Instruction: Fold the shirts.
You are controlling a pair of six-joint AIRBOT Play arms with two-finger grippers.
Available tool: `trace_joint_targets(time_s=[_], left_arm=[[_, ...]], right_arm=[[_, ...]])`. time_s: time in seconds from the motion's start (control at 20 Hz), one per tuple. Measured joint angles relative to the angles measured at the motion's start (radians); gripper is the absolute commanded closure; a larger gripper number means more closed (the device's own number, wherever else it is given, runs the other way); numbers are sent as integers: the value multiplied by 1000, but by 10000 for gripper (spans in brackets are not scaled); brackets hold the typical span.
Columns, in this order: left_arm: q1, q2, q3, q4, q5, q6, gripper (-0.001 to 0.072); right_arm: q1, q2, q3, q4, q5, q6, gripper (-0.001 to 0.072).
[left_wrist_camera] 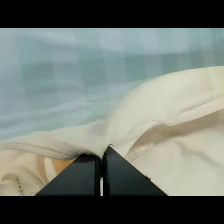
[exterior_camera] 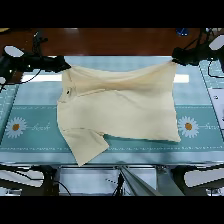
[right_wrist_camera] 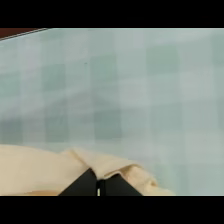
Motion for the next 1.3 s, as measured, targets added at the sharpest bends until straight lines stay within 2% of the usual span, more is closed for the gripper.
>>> trace_joint_targets(time_s=[0.15, 0.4, 0.55, 0.8, 0.85, 0.9, 0.95, 1.0, 1.2, 1.25, 1.3], left_arm=[[37, 2, 37, 0, -130, -24, 686], [70, 4, 68, 93, -433, -140, 685], [63, -6, 72, 208, -504, -208, 685], [35, -48, 74, 286, -509, -258, 684], [28, -58, 74, 292, -504, -262, 659], [23, -67, 74, 296, -497, -267, 545], [19, -76, 74, 301, -488, -269, 435], [18, -79, 75, 303, -487, -274, 433], [54, -74, 89, 311, -536, -277, 426], [74, -59, 91, 312, -559, -285, 321], [93, -38, 91, 312, -576, -294, 293]], right_arm=[[0, 37, 0, -4, 69, 4, 691], [0, 99, -4, -66, 315, 33, 691], [0, 109, -40, -119, 399, 58, 691], [1, 113, -148, -134, 377, 87, 691], [1, 114, -166, -134, 364, 92, 687], [1, 114, -179, -133, 354, 96, 586], [1, 114, -188, -132, 346, 101, 429], [1, 115, -194, -132, 335, 101, 369], [-14, 139, -180, -159, 385, 35, 365], [-20, 152, -172, -193, 423, 10, 366], [-28, 168, -165, -246, 477, -19, 366]])
